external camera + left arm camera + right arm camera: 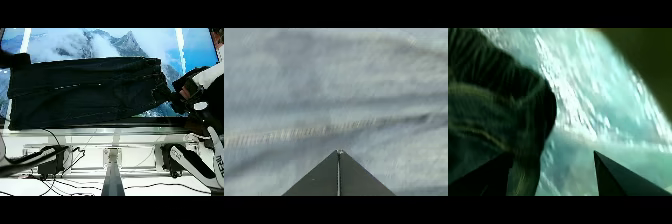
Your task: Fold the clothes and pants, and hang the long-sleeved shirts on hangers.
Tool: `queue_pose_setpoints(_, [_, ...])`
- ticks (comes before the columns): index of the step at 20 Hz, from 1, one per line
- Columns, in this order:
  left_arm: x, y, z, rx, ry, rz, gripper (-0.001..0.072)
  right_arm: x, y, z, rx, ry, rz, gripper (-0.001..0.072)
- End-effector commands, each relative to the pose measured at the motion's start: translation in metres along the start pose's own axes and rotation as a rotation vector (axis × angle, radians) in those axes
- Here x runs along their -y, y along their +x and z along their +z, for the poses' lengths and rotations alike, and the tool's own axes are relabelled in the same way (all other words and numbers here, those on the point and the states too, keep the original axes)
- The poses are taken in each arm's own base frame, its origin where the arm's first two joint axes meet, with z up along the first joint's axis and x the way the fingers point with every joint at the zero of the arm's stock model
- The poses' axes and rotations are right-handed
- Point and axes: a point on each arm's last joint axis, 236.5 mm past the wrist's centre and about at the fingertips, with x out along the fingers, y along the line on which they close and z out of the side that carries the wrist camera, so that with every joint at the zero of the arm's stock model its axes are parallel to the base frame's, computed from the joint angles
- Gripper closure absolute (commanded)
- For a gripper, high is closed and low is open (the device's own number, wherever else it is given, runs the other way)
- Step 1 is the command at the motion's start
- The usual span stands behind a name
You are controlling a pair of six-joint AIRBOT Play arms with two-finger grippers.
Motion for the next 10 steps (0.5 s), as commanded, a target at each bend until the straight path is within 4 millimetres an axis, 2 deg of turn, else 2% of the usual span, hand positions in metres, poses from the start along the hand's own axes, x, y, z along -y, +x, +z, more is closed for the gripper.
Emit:
queue_pose_setpoints(1, [-0.048, -0.017, -0.067, -0.064, -0.141, 0.194, 0.0696, 0.0, 0.017, 0.014, 0.005, -0.027, -0.006, 0.0158])
queue_pose_setpoints(2, [-0.055, -0.015, -0.089, -0.1, -0.189, 0.195, 0.0695, 0.001, 0.021, 0.013, -0.006, -0.02, -0.009, 0.0159])
queue_pose_setpoints(4, [-0.069, -0.005, -0.136, -0.187, -0.285, 0.198, 0.0694, 0.001, 0.025, 0.007, -0.027, -0.011, -0.008, 0.0265])
queue_pose_setpoints(6, [-0.082, 0.005, -0.171, -0.256, -0.401, 0.208, 0.0682, -0.005, 0.025, 0.002, -0.038, -0.017, 0.002, 0.0265])
queue_pose_setpoints(7, [-0.087, 0.009, -0.185, -0.284, -0.437, 0.208, 0.0535, -0.008, 0.026, 0.0, -0.043, -0.028, 0.005, 0.0265])
queue_pose_setpoints(8, [-0.093, 0.01, -0.195, -0.301, -0.475, 0.212, 0.0234, -0.011, 0.027, -0.003, -0.048, -0.04, 0.008, 0.0269])
queue_pose_setpoints(9, [-0.1, 0.01, -0.203, -0.307, -0.512, 0.218, 0.0107, -0.014, 0.028, -0.006, -0.053, -0.051, 0.012, 0.0364])
queue_pose_setpoints(10, [-0.106, 0.008, -0.208, -0.306, -0.545, 0.225, 0.0108, -0.016, 0.028, -0.009, -0.059, -0.062, 0.015, 0.0504])
